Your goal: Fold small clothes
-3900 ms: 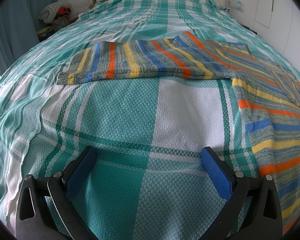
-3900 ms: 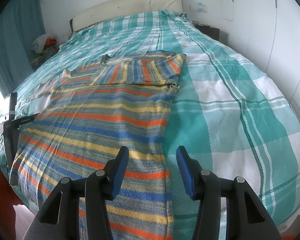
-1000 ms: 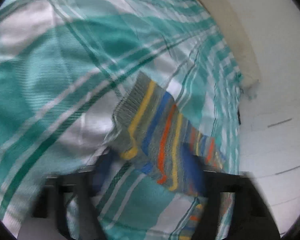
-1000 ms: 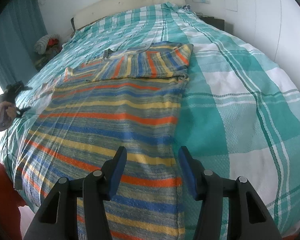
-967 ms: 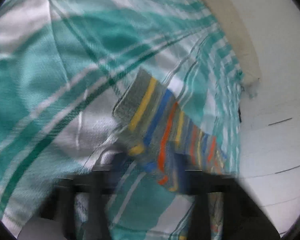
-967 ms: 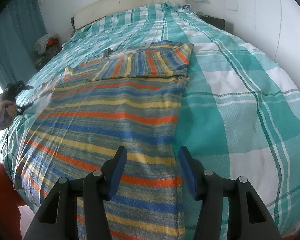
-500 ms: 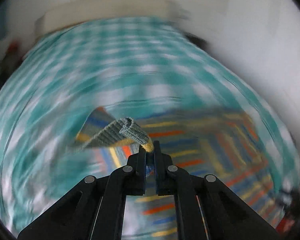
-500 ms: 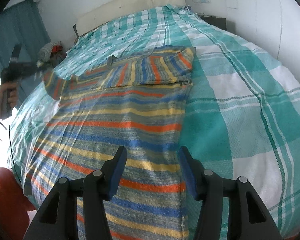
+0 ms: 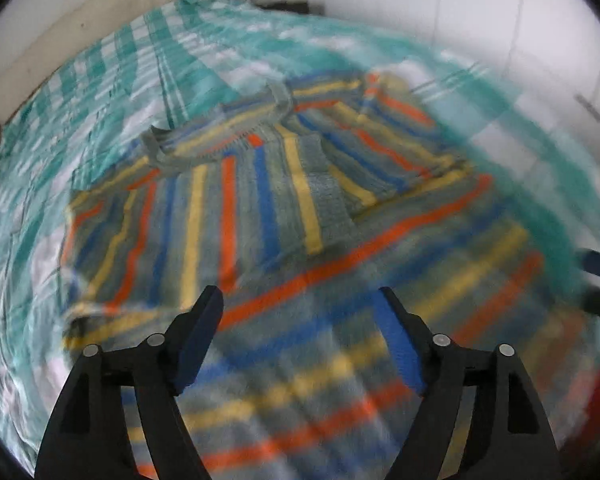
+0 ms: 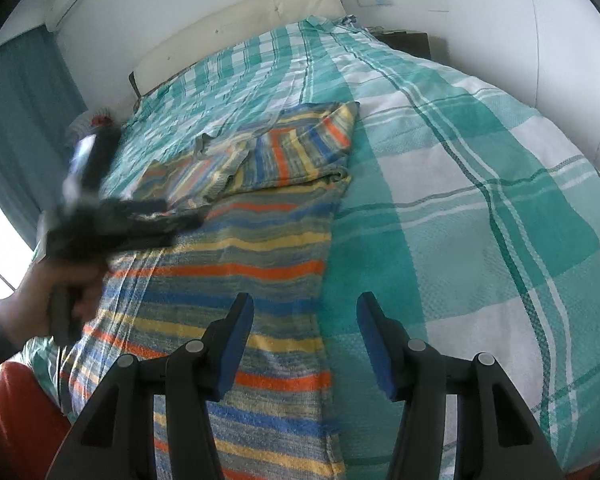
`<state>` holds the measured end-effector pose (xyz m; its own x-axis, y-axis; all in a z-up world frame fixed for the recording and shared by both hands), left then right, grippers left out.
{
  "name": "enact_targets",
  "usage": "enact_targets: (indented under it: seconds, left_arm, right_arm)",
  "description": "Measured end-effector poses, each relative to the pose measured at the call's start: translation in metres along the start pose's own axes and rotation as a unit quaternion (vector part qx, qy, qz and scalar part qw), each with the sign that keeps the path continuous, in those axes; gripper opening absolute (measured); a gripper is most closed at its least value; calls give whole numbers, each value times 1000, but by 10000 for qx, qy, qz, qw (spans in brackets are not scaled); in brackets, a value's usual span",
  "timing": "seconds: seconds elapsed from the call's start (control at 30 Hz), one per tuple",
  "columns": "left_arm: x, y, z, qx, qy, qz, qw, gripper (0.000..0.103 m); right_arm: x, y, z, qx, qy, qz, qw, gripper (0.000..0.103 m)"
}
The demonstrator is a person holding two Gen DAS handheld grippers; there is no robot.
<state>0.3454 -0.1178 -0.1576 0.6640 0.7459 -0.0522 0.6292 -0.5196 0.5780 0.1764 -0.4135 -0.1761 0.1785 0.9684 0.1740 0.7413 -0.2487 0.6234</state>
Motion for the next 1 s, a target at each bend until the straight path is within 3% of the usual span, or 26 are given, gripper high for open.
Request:
enact_targets:
  seconds: [0.1,0.17,0.23,0.3,0.33,0.37,0.4,0.43,0.47,0.5,0.53,0.6,0.67,0.77,0.87,0.93,1.0]
  left_arm:
    - [34,7,-39,-558,190,-366,9976,88]
    - [78,19,-49,-812,344,-1046,9906,88]
    - [128,26,-43,-859,501,-1868,9774,85]
    - [166,26,-20,-554,710,-2377,9672,82]
    - [182,21,-1,-183,853,-2521,9638,78]
    - [197,11,21,327,1103,-2627,9580,61]
    - [211,-3,37,718,1298,-2797,9486,63]
    - [221,-14,37,592,1146,-3073,9428,63]
    - [230,-19,26,208,1162,-3468,9305,63]
    - [235,-21,18,168,1443,-3648,9197,63]
    - [237,-21,12,186,1637,-3706,9141,64]
    - [236,-20,2,126,1673,-3673,9149,67]
    - [226,-19,-12,-150,1457,-3609,9210,71]
    - [190,-27,-29,-432,1039,-3138,9428,92]
    - [152,-59,-23,132,1130,-2387,9644,93]
    - [138,-87,-16,557,1219,-2148,9674,94]
    - [134,-100,-32,373,1168,-2338,9645,93]
  right_arm:
    - [-1,0,4,95,115,113,9998,54]
    - [0,0,6,144,168,158,9996,54]
    - [2,-1,6,140,162,120,9997,54]
    - [5,-2,6,110,86,14,9999,54]
    - [5,-3,5,103,50,-23,9999,54]
    - [6,-4,5,97,-4,-70,9999,54]
    - [6,-5,5,97,-39,-90,9999,54]
    - [5,-6,5,103,-68,-93,9999,54]
    - [2,-6,5,109,-92,-68,9999,54]
    - [0,-5,6,109,-107,-36,9999,54]
    - [-2,-4,6,107,-116,8,9999,54]
    - [-7,-3,7,114,-88,115,9998,54]
    - [-8,-1,9,153,-32,172,9997,54]
    - [-5,1,10,156,49,152,9998,54]
    - [4,1,11,146,88,-52,9998,54]
    - [10,-4,18,329,157,-194,9991,65]
    - [14,-14,32,729,109,-312,9968,70]
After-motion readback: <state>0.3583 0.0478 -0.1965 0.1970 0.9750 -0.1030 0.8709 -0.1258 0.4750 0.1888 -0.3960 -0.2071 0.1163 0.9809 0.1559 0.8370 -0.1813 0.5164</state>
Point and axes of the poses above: each gripper's, at about its wrist camera, not at the fingertips, and z roughly the way its jaws point, x to its left, y to its top, the point moved 3 cm from there along z, roughly the way its jaws point, and after that the axes turned 9 degrees about -y, right-handed, at the moved point
